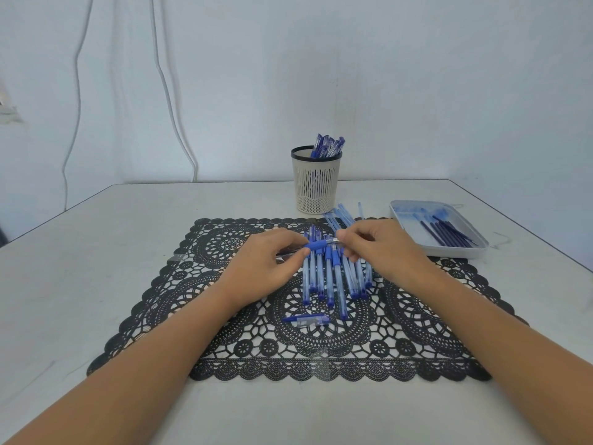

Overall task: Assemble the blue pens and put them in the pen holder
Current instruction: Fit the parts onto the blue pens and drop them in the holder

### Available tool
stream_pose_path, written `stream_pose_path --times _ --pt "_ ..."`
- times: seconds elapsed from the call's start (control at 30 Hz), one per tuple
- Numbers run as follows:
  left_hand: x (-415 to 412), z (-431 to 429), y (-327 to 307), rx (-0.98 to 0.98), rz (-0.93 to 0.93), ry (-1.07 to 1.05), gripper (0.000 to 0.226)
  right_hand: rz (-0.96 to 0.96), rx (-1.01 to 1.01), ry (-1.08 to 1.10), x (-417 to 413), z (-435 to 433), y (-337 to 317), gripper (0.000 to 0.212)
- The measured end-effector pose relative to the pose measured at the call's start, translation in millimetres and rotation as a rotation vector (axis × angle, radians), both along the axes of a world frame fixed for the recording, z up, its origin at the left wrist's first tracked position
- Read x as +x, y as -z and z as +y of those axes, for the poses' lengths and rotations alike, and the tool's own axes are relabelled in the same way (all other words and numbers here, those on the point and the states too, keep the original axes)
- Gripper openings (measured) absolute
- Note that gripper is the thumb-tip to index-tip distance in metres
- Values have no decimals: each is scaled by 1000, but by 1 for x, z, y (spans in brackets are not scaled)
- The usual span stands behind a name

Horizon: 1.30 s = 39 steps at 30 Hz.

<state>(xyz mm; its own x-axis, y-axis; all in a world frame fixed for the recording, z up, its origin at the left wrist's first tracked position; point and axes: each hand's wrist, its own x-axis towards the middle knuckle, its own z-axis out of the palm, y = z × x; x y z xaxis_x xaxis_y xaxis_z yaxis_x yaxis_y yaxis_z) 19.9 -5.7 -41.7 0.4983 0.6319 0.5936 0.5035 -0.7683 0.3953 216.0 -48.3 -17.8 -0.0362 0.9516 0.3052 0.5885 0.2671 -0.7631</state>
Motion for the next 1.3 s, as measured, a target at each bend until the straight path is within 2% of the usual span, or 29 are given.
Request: stream_pose_path --times 0.07,0.13,0.23,0.27,0.3,0.43,0.57,0.7,0.83,0.97,1.1,1.3 --pt "1 -1 0 7 12 8 23 -29 -18 28 -2 -1 0 35" --pt "2 -1 -1 6 22 8 23 -54 -14 30 -2 -3 -1 37" --pt "1 1 -1 -8 11 -2 19 -62 -44 -71 2 -3 -2 4" --pt "1 1 0 -6 17 -3 20 -73 -42 -91 3 -3 -2 3" --pt "1 0 0 -1 28 -2 22 -97 -34 -87 3 -4 -2 4" --pt "2 -1 -1 14 42 13 25 -144 -18 -23 0 -5 -4 30" --pt "1 0 0 8 37 10 26 -148 -66 -93 1 -6 -2 7" --pt "1 0 0 19 59 10 26 -141 -55 -38 1 -6 -3 33" --pt "1 0 -1 22 55 6 26 -157 -62 -74 1 -6 -2 14" --pt "2 -2 -2 17 72 23 26 -120 -66 -47 0 -5 -3 32" --pt "2 -1 -2 29 58 29 33 -139 -103 -107 3 -5 -1 11" --pt "0 0 0 35 87 25 37 -189 -57 -56 2 -5 -2 31"
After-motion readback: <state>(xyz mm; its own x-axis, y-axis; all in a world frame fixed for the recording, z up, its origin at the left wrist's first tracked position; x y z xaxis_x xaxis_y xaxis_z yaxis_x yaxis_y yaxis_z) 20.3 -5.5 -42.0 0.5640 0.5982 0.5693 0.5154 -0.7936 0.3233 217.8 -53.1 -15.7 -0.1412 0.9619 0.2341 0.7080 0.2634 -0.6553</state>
